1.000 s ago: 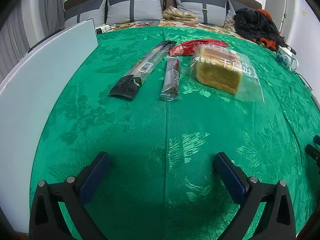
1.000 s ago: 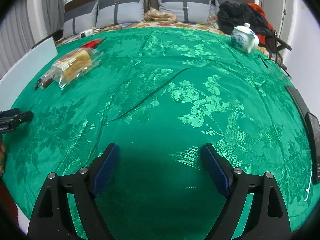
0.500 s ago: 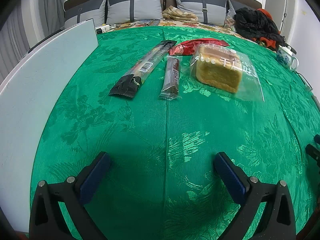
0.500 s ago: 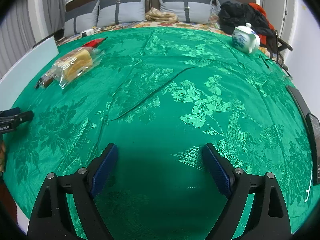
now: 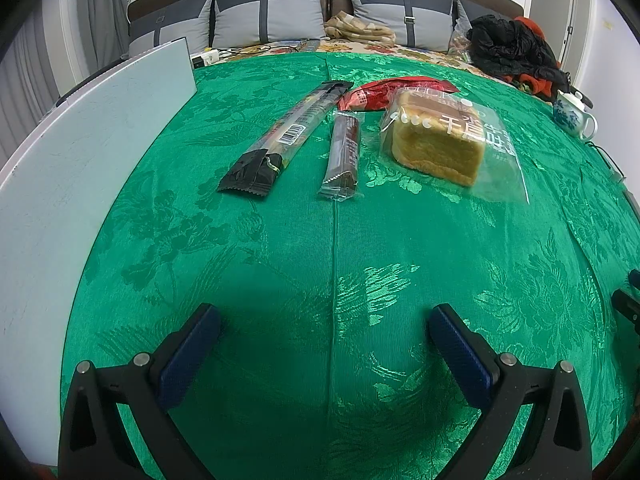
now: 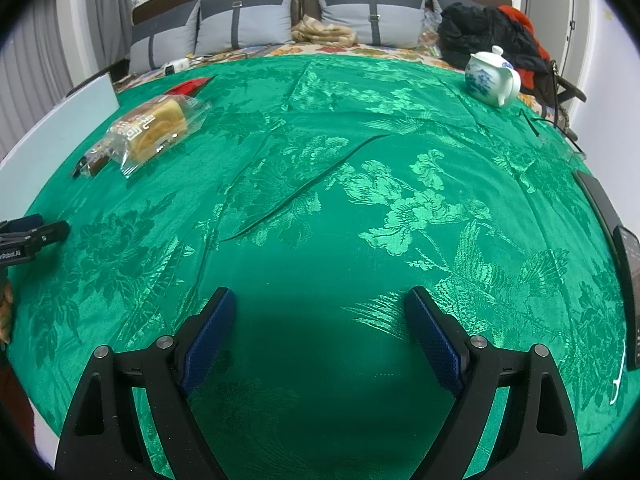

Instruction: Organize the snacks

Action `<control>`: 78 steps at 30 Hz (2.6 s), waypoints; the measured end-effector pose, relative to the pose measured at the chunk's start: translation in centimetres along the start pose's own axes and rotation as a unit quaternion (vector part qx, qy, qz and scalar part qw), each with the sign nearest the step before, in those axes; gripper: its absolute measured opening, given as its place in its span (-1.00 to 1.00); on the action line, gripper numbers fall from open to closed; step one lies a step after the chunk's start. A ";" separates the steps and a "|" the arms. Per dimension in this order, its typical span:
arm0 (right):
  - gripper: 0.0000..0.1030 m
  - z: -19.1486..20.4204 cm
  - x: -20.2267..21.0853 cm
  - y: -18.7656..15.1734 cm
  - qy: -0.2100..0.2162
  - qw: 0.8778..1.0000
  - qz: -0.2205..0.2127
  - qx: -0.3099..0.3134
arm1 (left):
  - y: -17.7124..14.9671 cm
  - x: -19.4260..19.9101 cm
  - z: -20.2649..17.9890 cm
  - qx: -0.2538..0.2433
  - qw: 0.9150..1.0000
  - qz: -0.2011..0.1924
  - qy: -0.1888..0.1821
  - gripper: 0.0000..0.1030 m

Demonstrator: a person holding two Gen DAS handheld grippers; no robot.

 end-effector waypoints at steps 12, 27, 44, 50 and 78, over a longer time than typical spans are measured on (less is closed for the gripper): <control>0.75 0.0 0.0 0.0 0.000 1.000 0.000 0.000 | 0.0 0.0 0.0 0.000 1.000 0.000 0.000 1.00; 0.75 0.0 0.0 -0.1 0.000 1.000 0.000 0.001 | 0.0 0.0 0.0 0.000 1.000 0.000 0.000 1.00; 0.77 0.2 0.0 0.1 -0.005 1.000 0.003 0.003 | -0.1 0.0 0.0 -0.001 1.000 0.000 0.001 1.00; 0.77 0.2 -0.1 0.1 -0.005 1.000 0.003 0.003 | -0.1 0.0 0.0 0.000 1.000 0.001 0.001 1.00; 0.78 0.1 -0.2 0.1 -0.005 1.000 0.003 0.004 | 7.0 -2.5 5.9 0.037 0.997 0.070 0.005 -0.56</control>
Point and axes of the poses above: each gripper's, at about its wrist camera, not at the fingertips, and x roughly against the way its jaws point, z to its left, y to its top, the point moved 8 cm from there along -x, roughly the way its jaws point, and after that the axes turned 7 degrees about -y, right-handed, at the moved point
